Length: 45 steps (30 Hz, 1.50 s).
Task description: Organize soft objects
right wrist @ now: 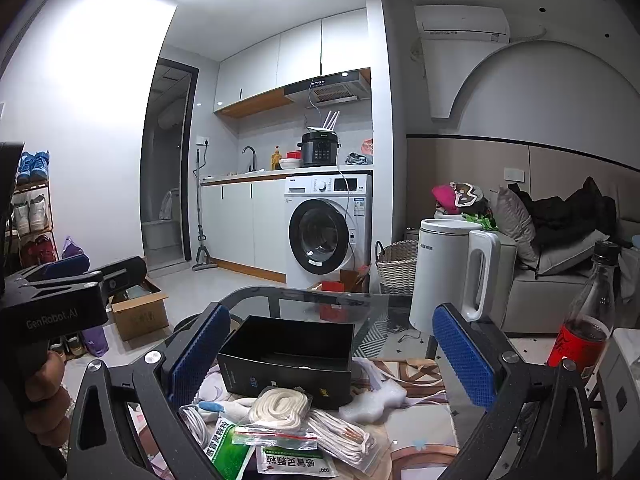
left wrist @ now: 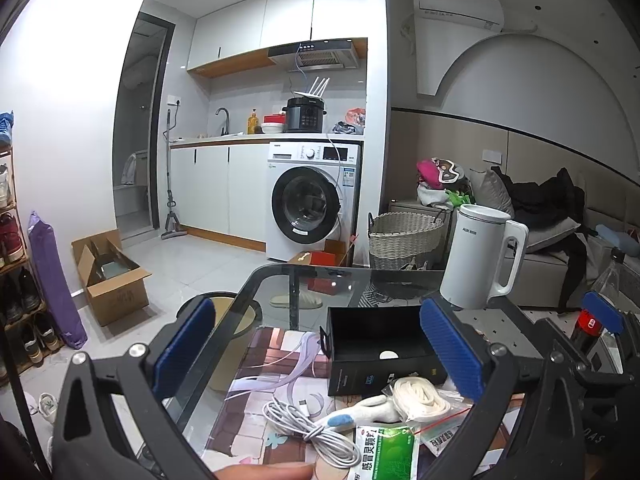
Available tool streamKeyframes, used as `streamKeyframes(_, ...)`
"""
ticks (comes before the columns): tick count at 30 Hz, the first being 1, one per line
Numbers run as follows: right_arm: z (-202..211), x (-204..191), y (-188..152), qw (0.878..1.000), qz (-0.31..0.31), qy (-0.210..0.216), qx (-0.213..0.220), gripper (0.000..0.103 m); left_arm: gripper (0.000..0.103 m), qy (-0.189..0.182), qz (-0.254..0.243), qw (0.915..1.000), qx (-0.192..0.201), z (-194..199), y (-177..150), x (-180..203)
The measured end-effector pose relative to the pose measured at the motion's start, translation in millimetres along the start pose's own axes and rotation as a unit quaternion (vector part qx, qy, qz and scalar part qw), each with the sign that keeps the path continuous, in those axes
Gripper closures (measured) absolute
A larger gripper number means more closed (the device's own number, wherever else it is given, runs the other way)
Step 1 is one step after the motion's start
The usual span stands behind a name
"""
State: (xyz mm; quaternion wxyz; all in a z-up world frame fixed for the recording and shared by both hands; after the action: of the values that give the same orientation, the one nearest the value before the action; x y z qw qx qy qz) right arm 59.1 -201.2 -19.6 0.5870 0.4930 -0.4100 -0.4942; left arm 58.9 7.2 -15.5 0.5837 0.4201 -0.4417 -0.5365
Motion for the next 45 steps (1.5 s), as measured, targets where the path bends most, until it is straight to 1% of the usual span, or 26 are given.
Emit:
streamKeyframes(11, -1.4, -0.3, -1.4, 1.0, 0.003, -0.002, -0.001, 0.0, 0.0, -0.001, -0.006, 1.0, 0.001, -0.3, -0.4, 2.1)
streamKeyframes(15, -1.6, -0.8, -2.5, 1.0, 0.003, -0.001, -0.002, 0.0, 0.0, -0.003, -0.003, 1.0, -0.005, -1.2, -0.2, 3.2)
streamKeyframes(19, -1.7, 0.1, -2.8, 1.0, 0.003, -0.001, -0.001, 0.0, 0.0, -0.001, 0.01, 0.9998, -0.016, -5.3, -0.7, -0.9)
streamKeyframes(22, -1.8, -0.1, -2.6, 1.0, 0.004, -0.002, 0.0, 0.0, 0.0, 0.003, 0.013, 0.9998, -0.012, -4.2, -0.9, -2.8)
streamKeyframes(33, -2.5, -1.5, -4.7, 1.0, 0.006, -0.003, -0.005, 0.0, 0.0, -0.004, 0.014, 0.9998, -0.011, -5.0, -0.5, -2.9)
streamKeyframes(45, -3.0, -5.5, -6.5, 1.0, 0.015, -0.007, -0.003, 0.0, 0.0, -0.003, 0.015, 0.9998, -0.008, -2.2, 0.0, -3.4)
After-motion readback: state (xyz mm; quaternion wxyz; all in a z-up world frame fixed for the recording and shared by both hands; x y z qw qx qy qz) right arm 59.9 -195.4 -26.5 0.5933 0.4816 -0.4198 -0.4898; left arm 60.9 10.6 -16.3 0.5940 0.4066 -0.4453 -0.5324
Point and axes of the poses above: each gripper's, at about its wrist camera, not at the fingertips, and z roughly against the way its jaws point, x to its right, y to its top, the point moved 6 cm from there along -z, roughly the way its jaws point, and after that the axes turned 1 degree about -z, right-handed, at the moved point
